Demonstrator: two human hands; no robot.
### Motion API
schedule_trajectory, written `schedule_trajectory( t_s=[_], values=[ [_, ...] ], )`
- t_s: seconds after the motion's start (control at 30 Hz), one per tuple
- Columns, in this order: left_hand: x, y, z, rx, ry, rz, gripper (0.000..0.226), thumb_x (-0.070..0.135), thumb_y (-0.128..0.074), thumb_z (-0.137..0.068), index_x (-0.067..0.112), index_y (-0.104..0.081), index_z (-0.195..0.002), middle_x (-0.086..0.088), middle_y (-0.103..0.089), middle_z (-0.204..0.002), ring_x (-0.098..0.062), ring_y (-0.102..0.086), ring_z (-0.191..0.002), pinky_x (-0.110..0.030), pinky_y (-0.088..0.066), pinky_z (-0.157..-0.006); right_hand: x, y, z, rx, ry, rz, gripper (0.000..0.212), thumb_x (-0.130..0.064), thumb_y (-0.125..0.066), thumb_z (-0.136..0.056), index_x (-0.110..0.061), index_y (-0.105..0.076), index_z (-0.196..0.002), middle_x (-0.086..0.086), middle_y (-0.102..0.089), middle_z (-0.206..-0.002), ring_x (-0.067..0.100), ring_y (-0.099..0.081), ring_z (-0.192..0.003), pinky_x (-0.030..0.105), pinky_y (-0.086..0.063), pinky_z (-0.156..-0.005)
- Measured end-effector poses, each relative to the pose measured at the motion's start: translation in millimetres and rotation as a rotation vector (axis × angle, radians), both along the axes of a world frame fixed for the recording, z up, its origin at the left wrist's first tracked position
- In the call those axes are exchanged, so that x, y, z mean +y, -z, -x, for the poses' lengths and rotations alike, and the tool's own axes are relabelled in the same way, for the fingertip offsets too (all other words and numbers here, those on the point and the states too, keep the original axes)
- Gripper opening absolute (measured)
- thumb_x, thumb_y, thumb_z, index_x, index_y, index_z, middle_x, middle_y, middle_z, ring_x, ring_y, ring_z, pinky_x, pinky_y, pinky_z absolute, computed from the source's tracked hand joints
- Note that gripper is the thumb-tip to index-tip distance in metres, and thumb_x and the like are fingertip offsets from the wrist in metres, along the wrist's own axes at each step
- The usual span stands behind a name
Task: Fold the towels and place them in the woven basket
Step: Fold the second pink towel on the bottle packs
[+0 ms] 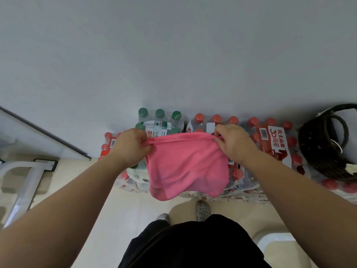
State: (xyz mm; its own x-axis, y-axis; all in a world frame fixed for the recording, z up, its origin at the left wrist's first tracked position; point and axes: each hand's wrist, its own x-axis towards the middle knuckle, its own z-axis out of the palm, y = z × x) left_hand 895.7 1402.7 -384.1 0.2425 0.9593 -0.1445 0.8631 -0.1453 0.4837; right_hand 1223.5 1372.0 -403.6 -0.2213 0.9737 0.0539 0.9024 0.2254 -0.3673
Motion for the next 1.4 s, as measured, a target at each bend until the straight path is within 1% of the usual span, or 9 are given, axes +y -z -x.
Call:
schedule_trajectory(
  t_s=[0.17, 0.33, 0.53, 0.7, 0.8, 0.87, 0.97, 1.17, 1.4],
  values=[
    [-8.0, -19.6, 12.3, -0.167, 0.006, -0.002, 0.021, 0.013, -0.076, -0.071, 0.017, -0.062, -0.056, 0.007, -0.057, -0.050, -0.008, -0.050, -0.048, -0.019, -0.040, -0.049, -29.8, -34.2, -4.9, 0.186, 0.049, 0.041, 0.019, -0.008, -0.074, -0.083, -0.020, -0.059, -0.084, -0.011, -0.063, -0.081, 0.008, -0.061, -0.077, 0.029, -0.052, -0.071],
    [-21.0, -49.1, 18.8, -0.324, 0.102, 0.004, 0.030, 0.004, -0.079, -0.070, 0.022, -0.062, -0.054, 0.015, -0.050, -0.045, -0.005, -0.045, -0.046, -0.010, -0.034, -0.047, -62.4, -73.1, -4.5, 0.201, 0.097, 0.078, 0.029, -0.008, -0.074, -0.083, -0.035, -0.065, -0.086, -0.028, -0.062, -0.087, -0.012, -0.057, -0.089, 0.002, -0.036, -0.076],
    [-36.1, -78.9, 30.3, -0.498, 0.178, 0.046, 0.020, 0.014, -0.086, -0.071, 0.012, -0.068, -0.064, -0.015, -0.061, -0.061, -0.018, -0.048, -0.054, -0.030, -0.040, -0.055, -109.3, -111.9, 0.6, 0.270, 0.149, 0.083, 0.018, -0.009, -0.081, -0.080, -0.023, -0.078, -0.091, -0.023, -0.067, -0.078, -0.008, -0.062, -0.080, 0.004, -0.041, -0.072],
    [-53.9, -116.7, 28.6, -0.588, 0.229, 0.067, 0.019, -0.001, -0.081, -0.076, 0.010, -0.068, -0.066, -0.011, -0.072, -0.078, -0.035, -0.067, -0.079, -0.045, -0.055, -0.077, -140.6, -152.6, -6.5, 0.335, 0.136, 0.140, 0.008, -0.020, -0.085, -0.074, -0.021, -0.078, -0.078, -0.016, -0.068, -0.063, 0.001, -0.060, -0.055, 0.011, -0.043, -0.054],
    [-63.8, -138.3, 25.4, -0.612, 0.245, 0.102, 0.026, -0.001, -0.080, -0.074, 0.019, -0.069, -0.061, -0.010, -0.074, -0.080, -0.026, -0.070, -0.078, -0.042, -0.056, -0.080, -146.9, -171.6, -14.8, 0.317, 0.116, 0.126, 0.007, -0.022, -0.085, -0.075, -0.020, -0.079, -0.078, -0.014, -0.070, -0.065, 0.001, -0.062, -0.056, 0.011, -0.044, -0.055],
    [-71.5, -150.2, 22.0, -0.636, 0.238, 0.121, 0.011, 0.014, -0.078, -0.068, 0.015, -0.069, -0.062, -0.014, -0.072, -0.076, -0.023, -0.066, -0.074, -0.040, -0.054, -0.078, -149.9, -183.9, -21.1, 0.354, 0.116, 0.146, 0.005, -0.022, -0.083, -0.077, -0.021, -0.079, -0.078, -0.007, -0.073, -0.070, 0.004, -0.066, -0.061, 0.014, -0.048, -0.057],
    [-84.0, -165.3, 15.3, -0.639, 0.209, 0.097, 0.023, 0.032, -0.076, -0.060, 0.011, -0.073, -0.067, -0.019, -0.070, -0.075, -0.027, -0.065, -0.072, -0.040, -0.054, -0.076, -156.4, -197.6, -29.9, 0.399, 0.122, 0.178, 0.005, -0.016, -0.080, -0.081, -0.019, -0.078, -0.078, -0.003, -0.074, -0.070, 0.001, -0.064, -0.056, 0.014, -0.047, -0.054],
    [-106.5, -184.4, 3.7, -0.566, 0.210, 0.023, 0.020, -0.001, -0.085, -0.069, 0.016, -0.076, -0.065, -0.009, -0.072, -0.070, -0.018, -0.066, -0.067, -0.026, -0.052, -0.068, -171.9, -214.0, -48.4, 0.292, 0.077, 0.201, 0.008, -0.021, -0.075, -0.087, -0.024, -0.079, -0.081, -0.010, -0.075, -0.075, 0.005, -0.069, -0.066, 0.011, -0.049, -0.059],
    [-144.9, -201.3, -3.8, -0.479, 0.225, -0.074, 0.024, -0.005, -0.082, -0.072, 0.017, -0.072, -0.067, 0.002, -0.069, -0.063, -0.007, -0.061, -0.058, -0.016, -0.048, -0.059, -182.6, -225.1, -54.6, 0.272, 0.052, 0.147, 0.014, -0.008, -0.080, -0.078, -0.019, -0.076, -0.071, -0.006, -0.074, -0.069, 0.014, -0.071, -0.065, 0.026, -0.058, -0.063]
  ],
)
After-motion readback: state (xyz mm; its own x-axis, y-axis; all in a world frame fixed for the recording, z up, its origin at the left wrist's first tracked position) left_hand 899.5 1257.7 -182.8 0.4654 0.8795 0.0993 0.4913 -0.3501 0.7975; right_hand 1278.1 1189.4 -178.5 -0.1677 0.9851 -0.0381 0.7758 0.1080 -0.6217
